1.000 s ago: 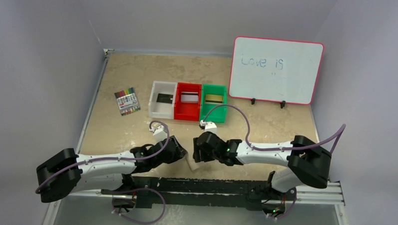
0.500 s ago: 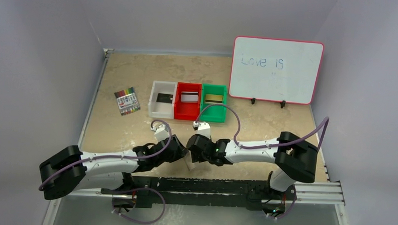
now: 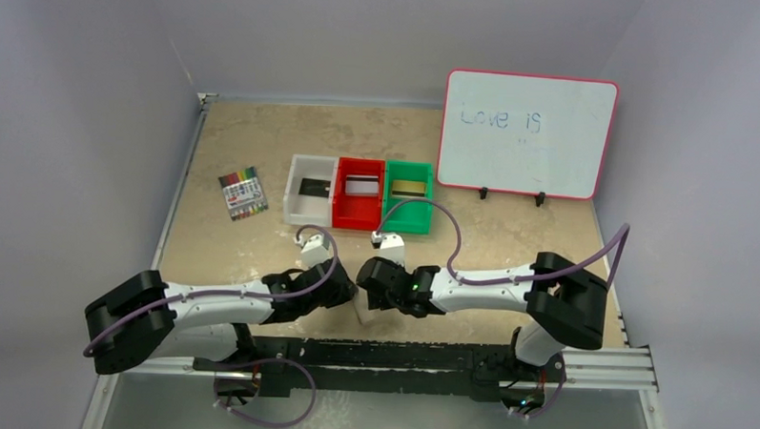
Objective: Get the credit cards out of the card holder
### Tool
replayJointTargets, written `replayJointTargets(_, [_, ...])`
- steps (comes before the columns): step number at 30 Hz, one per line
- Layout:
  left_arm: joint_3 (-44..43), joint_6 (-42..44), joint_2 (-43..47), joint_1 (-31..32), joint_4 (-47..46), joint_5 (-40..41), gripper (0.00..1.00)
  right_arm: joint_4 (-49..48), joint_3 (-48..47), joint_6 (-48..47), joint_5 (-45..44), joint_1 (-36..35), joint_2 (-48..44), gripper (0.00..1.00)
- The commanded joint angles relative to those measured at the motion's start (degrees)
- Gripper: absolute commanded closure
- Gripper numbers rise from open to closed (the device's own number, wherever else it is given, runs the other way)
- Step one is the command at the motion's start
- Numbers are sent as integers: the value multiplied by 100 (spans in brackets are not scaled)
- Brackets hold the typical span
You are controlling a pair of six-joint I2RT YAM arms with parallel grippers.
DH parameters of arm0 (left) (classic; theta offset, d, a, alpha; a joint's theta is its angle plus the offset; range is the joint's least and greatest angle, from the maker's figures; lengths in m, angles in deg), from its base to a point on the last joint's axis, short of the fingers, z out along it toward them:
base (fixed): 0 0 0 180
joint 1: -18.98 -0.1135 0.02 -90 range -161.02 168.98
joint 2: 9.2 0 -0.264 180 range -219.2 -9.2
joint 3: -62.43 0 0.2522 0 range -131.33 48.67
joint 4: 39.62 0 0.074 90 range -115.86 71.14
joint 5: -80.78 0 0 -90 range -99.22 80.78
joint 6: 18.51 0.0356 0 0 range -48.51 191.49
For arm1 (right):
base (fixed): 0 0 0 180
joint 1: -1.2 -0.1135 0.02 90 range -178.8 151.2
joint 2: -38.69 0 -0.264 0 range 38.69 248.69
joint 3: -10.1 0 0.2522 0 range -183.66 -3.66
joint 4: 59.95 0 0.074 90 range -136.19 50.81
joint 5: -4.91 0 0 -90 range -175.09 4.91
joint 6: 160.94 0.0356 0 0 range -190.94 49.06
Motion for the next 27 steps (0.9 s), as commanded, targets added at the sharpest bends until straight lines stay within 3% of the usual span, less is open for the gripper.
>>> replayJointTargets(1, [-237, 474, -445, 75, 703, 126, 75, 14, 1, 230, -64, -43, -84, 52])
replayJointTargets(10, [-393, 544, -610, 170, 1051, 436, 77, 167, 12, 324, -224, -43, -74, 60])
replayJointTargets(18, [-545, 588, -931, 318, 1253, 641, 84, 67, 222, 728, -364, 2, -469, 62])
replayJointTargets(27, [-590, 526, -1049, 508, 1457, 865, 85, -220, 757, 926, -113, 457, -861, 62])
